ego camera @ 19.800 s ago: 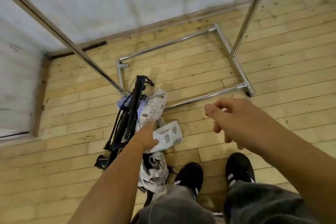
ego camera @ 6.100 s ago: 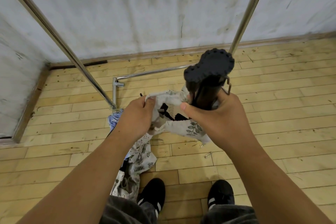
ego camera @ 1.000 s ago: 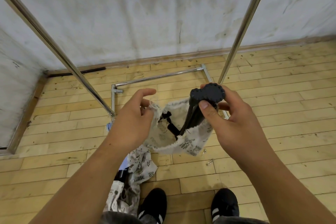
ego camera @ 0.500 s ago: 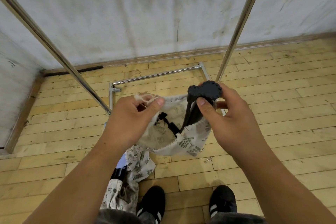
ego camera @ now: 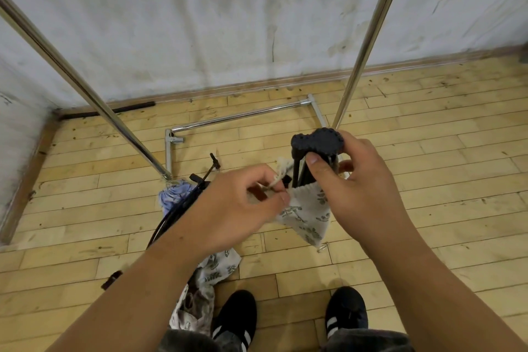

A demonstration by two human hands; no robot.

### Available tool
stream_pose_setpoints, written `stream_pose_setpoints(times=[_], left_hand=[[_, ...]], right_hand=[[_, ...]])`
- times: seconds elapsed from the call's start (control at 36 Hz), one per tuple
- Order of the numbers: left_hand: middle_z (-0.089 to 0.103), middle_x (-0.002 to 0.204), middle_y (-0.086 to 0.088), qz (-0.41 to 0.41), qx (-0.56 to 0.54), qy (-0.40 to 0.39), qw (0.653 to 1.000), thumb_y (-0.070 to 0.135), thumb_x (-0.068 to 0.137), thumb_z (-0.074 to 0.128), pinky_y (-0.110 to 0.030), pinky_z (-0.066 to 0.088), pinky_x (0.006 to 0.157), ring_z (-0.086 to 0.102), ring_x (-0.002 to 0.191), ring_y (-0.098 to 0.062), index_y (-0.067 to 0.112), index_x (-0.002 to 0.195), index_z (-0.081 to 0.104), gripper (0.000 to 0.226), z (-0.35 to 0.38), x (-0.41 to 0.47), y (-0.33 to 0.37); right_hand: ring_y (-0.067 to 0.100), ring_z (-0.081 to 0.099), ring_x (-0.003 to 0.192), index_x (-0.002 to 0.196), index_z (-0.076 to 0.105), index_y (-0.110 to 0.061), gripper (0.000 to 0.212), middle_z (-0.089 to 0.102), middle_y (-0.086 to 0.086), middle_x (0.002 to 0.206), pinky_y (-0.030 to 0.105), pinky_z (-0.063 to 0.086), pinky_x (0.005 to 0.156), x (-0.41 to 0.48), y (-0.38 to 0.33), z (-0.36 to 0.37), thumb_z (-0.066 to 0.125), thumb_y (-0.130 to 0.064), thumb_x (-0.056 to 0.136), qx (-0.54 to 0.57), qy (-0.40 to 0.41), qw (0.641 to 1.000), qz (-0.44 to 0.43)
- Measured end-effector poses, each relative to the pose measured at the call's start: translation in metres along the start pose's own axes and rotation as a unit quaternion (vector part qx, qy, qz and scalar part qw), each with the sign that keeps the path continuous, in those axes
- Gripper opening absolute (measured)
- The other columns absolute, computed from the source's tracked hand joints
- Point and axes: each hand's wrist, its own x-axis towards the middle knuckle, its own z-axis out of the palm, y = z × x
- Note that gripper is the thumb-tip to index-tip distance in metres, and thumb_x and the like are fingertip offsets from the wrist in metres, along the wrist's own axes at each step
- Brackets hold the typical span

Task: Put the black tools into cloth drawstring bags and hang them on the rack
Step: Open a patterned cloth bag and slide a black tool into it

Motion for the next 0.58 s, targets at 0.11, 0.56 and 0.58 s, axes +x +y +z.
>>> stream_pose_setpoints(times=[0.11, 0.56, 0.58], left_hand=[[0.068, 0.098, 0.021, 0.004, 0.035, -0.005, 0.999, 0.049, 0.088, 0.074, -0.016, 0.055, 0.073, 0.062, 0.094, 0.009, 0.041, 0.104, 0.060, 0.023, 0.010, 0.002, -0.001], [0.069, 0.092, 0.015, 0.044, 0.053, 0.086, 0.994, 0.043, 0.085, 0.077, -0.026, 0.051, 0.080, 0.065, 0.090, -0.001, 0.032, 0.076, 0.074, 0.015, 0.006, 0.002, 0.001], [0.068, 0.091, 0.017, 0.044, 0.061, 0.078, 0.994, 0.045, 0.085, 0.076, -0.025, 0.050, 0.079, 0.065, 0.090, -0.001, 0.032, 0.075, 0.074, 0.016, 0.005, 0.002, 0.003]], right_hand=[[-0.013, 0.050, 0.097, 0.106, 0.056, -0.057, 0.025, 0.053, -0.015, 0.112, 0.020, 0.047, 0.080, 0.000, -0.001, 0.003, 0.066, -0.038, 0.094, 0.016, 0.002, 1.000, -0.003], [-0.007, 0.052, 0.103, 0.129, 0.064, -0.031, 0.036, 0.047, -0.009, 0.111, -0.003, 0.038, 0.085, 0.000, 0.003, 0.011, 0.071, -0.022, 0.094, -0.042, -0.025, 0.998, -0.028], [-0.005, 0.053, 0.104, 0.129, 0.065, -0.030, 0.036, 0.047, -0.008, 0.113, -0.003, 0.038, 0.085, 0.001, 0.004, 0.012, 0.071, -0.021, 0.094, -0.043, -0.026, 0.998, -0.026]])
